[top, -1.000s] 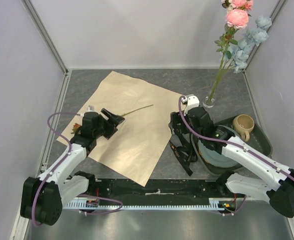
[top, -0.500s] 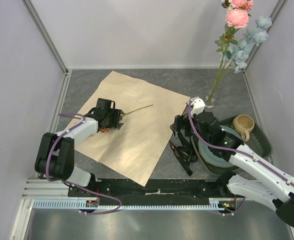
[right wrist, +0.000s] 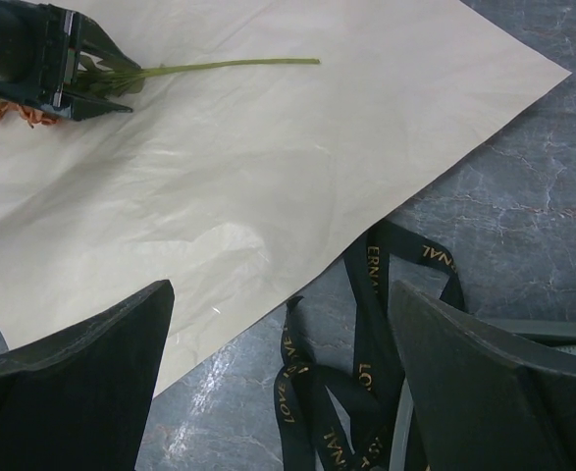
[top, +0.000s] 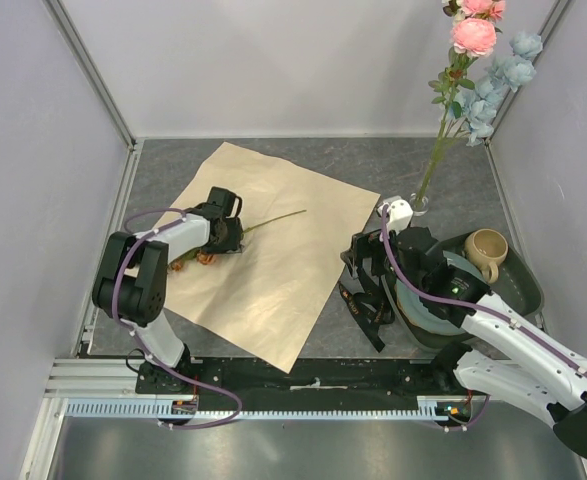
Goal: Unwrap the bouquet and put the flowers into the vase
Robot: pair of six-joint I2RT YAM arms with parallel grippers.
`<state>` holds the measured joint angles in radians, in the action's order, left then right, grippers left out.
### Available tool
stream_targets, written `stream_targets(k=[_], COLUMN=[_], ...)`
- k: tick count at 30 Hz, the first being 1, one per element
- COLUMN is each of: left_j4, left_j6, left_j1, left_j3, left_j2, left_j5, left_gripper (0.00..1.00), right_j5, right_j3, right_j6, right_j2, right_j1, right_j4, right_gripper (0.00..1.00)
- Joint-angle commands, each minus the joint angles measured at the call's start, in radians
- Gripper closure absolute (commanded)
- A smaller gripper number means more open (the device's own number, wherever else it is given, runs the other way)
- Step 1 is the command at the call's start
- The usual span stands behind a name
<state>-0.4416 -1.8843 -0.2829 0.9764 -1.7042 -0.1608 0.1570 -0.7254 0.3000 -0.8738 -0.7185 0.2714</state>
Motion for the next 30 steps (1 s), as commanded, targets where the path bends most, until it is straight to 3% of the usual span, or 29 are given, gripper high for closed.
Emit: stream_targets(k=[1,8,20,30], left_j4=[-0.058,-0.138,-0.147,-0.147], left_j6=[-0.081,-0.064,-0.116,0.045], left_j1=[-0.001,-0.006,-0.004,-0.002], left_j3=[0.080,0.186,0.200,0.205], left_j2=[-0.038,-0.078,-0.164,-0.104], left_j5=[-0.103,-0.164,-0.126,-0.177], left_gripper=[0.47,0.48,0.48,0.98], right_j5=[-0.014,-0.016,-0.010,0.022], right_j3=[0.014,0.015,0.014,-0.008], right_j6=[0.005,0.005,0.001,-0.009], right_j2=[0.018,0.010,-0.008,-0.010], right_j1=[-0.006,-0.007,-0.006,-0.006], right_j4=[-0.018,-0.021,-0.026,0.005], right_gripper=[0.02,0.02,0.02,0.02])
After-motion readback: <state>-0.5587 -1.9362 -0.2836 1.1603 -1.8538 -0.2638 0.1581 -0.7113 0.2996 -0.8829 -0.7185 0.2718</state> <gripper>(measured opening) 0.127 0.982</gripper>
